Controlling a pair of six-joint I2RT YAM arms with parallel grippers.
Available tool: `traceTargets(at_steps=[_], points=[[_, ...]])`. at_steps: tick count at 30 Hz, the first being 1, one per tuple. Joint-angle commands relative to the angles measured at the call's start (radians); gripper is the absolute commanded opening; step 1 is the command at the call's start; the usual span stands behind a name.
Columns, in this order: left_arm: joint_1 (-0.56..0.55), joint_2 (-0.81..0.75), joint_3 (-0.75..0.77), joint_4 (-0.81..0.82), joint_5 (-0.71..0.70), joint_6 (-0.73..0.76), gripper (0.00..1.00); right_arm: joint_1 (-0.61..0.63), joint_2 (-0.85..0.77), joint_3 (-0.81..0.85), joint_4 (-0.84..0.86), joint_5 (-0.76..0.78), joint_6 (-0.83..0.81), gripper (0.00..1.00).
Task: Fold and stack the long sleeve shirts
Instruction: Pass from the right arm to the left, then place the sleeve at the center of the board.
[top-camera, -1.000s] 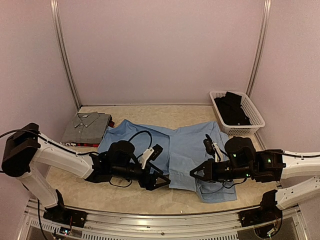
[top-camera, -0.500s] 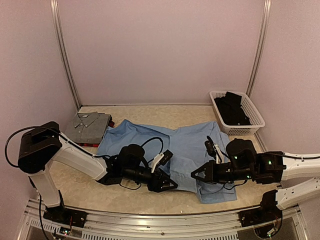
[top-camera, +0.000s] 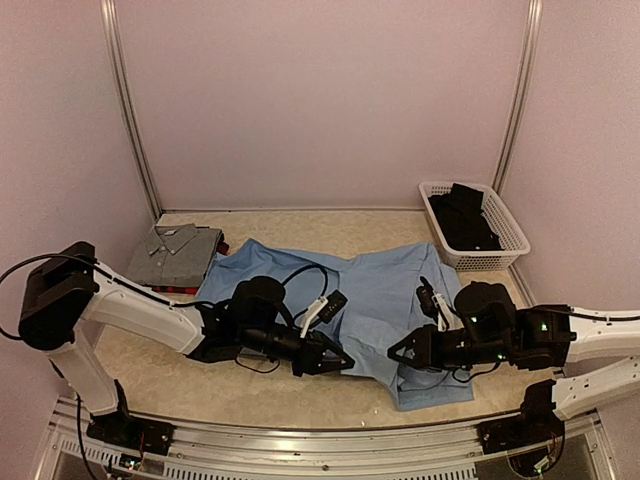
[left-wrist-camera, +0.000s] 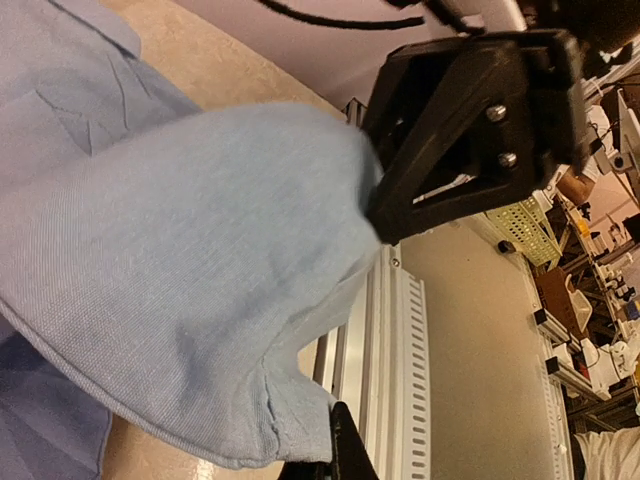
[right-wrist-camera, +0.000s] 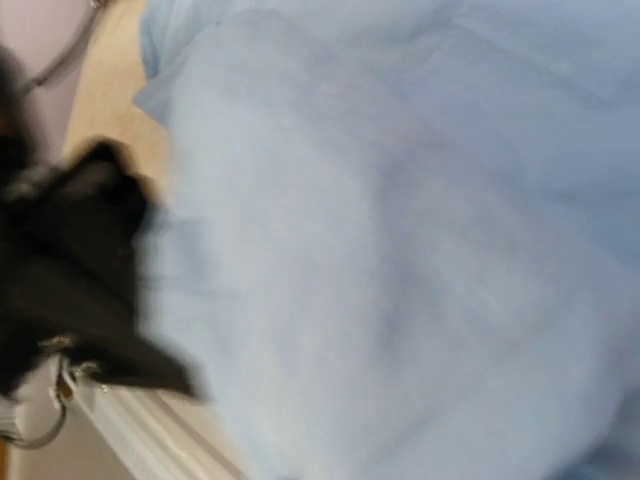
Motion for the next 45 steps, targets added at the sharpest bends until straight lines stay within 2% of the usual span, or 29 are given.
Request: traceTargets(at_steps=[1,3,6,9,14,17,21,24,29,38,45], points=[[-0.004,-0.152,0.090,-0.144,-0.015,0.051,0.00,-0.006,-0.022,0.013,-0.111,0.043,-0.016,0.33],[0.004,-0.187,0.134,-0.195,-0.034,0.056,0.00,-0.006,-0.026,0.023,-0.130,0.041,-0.029,0.47],[0.025,-0.194,0.213,-0.265,-0.052,0.060,0.00,-0.005,-0.035,0.037,-0.150,0.043,-0.041,0.63],[0.051,-0.164,0.294,-0.307,-0.078,0.064,0.00,-0.005,-0.053,0.053,-0.174,0.054,-0.054,0.70],[0.123,-0.087,0.444,-0.344,-0.125,0.062,0.00,-0.005,-0.100,0.082,-0.247,0.134,-0.067,0.73],[0.181,-0.012,0.588,-0.404,-0.144,0.102,0.00,-0.005,-0.119,0.098,-0.309,0.213,-0.063,0.73],[0.252,0.118,0.856,-0.513,-0.125,0.161,0.00,-0.011,-0.106,0.132,-0.364,0.298,-0.063,0.73],[0.305,0.264,1.124,-0.634,-0.112,0.193,0.00,-0.028,-0.054,0.171,-0.400,0.321,-0.076,0.73],[0.372,0.507,1.393,-0.682,-0.048,0.149,0.00,-0.061,0.036,0.231,-0.416,0.322,-0.127,0.74],[0.400,0.737,1.415,-0.612,0.015,0.079,0.00,-0.164,0.081,0.220,-0.326,0.243,-0.218,0.74],[0.416,0.838,1.411,-0.565,0.032,0.029,0.01,-0.194,0.111,0.195,-0.299,0.222,-0.231,0.74]])
